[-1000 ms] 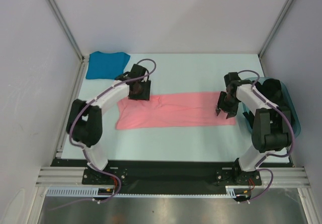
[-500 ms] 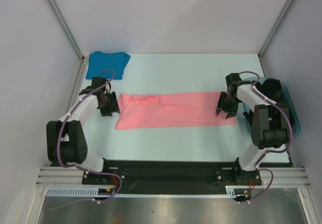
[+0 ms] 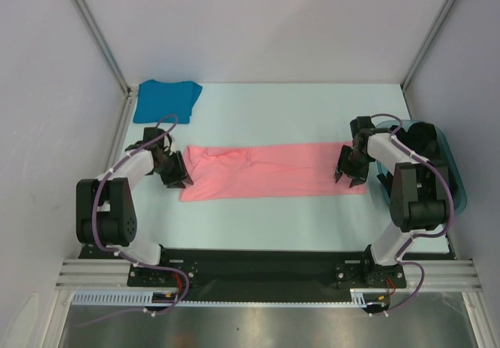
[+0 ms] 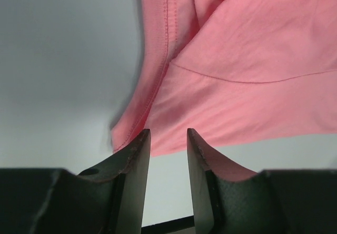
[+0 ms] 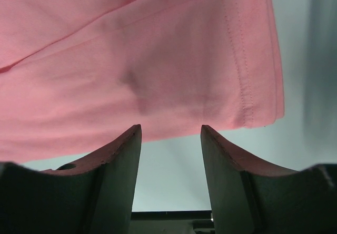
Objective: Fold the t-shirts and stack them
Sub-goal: Fold the tshirt
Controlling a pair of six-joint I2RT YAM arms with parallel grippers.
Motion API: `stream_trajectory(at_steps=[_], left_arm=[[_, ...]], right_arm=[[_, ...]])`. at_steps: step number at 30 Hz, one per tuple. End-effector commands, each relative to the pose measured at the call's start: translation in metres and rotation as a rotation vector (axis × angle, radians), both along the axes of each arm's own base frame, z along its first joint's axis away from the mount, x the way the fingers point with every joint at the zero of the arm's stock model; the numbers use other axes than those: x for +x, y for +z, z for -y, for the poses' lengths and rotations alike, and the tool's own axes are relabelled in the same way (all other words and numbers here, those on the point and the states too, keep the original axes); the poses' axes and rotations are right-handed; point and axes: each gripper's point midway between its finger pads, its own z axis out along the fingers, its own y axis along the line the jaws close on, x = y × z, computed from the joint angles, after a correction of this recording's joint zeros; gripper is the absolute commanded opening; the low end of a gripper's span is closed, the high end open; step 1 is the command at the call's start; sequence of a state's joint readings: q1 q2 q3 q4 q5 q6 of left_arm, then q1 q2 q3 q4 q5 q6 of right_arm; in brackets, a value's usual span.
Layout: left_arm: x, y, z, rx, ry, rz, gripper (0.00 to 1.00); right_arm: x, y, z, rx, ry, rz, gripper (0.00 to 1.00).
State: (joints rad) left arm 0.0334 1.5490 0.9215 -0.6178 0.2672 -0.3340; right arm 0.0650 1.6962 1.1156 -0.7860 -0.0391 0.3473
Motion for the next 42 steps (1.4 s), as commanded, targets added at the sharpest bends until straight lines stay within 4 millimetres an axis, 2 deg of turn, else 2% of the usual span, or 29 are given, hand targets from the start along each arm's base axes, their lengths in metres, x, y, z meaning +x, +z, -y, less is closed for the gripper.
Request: stream_trajectory(at_steps=[1, 4, 9, 12, 14, 19, 23, 29, 30, 31, 35, 36, 39, 42], left_arm=[[0.005, -0.004, 0.002, -0.030, 0.011, 0.008, 0.39], [0.003, -0.010, 0.001, -0.021, 0.011, -0.004, 0.38], [0.006, -0.009, -0.007, 0.023, 0.027, 0.011, 0.38], [0.006, -0.007, -0.012, 0.053, 0.038, 0.024, 0.42], [0.005, -0.007, -0.012, 0.055, 0.034, 0.022, 0.45], [0.002, -0.013, -0.010, 0.041, 0.024, 0.005, 0.43], [0.004, -0.011, -0.005, 0.017, 0.025, 0.022, 0.37], [0.001, -0.009, -0.007, 0.025, 0.028, 0.036, 0.20], [0.000, -0.009, -0.008, 0.030, 0.030, 0.033, 0.16], [-0.001, -0.009, -0.009, 0.038, 0.031, 0.029, 0.01], [-0.007, -0.003, -0.018, 0.088, 0.077, 0.038, 0.00], [-0.010, 0.004, -0.019, 0.095, 0.088, 0.054, 0.00], [-0.019, 0.007, -0.019, 0.091, 0.123, 0.062, 0.00], [-0.032, -0.001, -0.020, 0.096, 0.142, 0.015, 0.00]], right_arm=[[0.005, 0.013, 0.000, 0.006, -0.002, 0.053, 0.55], [0.005, 0.013, 0.000, 0.006, -0.004, 0.055, 0.55], [0.005, 0.013, -0.001, 0.009, -0.003, 0.053, 0.55], [0.005, 0.013, 0.000, 0.006, -0.002, 0.052, 0.55], [0.004, 0.012, 0.000, 0.006, -0.004, 0.050, 0.55], [0.004, 0.011, -0.001, 0.008, -0.002, 0.047, 0.55], [0.004, 0.012, -0.001, 0.010, 0.000, 0.047, 0.55], [0.003, 0.012, -0.002, 0.011, 0.000, 0.047, 0.55], [0.003, 0.011, -0.002, 0.013, 0.001, 0.047, 0.55], [0.002, 0.011, -0.002, 0.013, -0.001, 0.044, 0.55], [0.000, 0.009, -0.002, 0.011, 0.003, 0.038, 0.55], [-0.002, 0.007, -0.001, 0.008, 0.001, 0.032, 0.55], [-0.002, 0.006, 0.001, -0.003, -0.007, 0.038, 0.55], [0.000, 0.006, 0.002, -0.008, -0.009, 0.042, 0.54]])
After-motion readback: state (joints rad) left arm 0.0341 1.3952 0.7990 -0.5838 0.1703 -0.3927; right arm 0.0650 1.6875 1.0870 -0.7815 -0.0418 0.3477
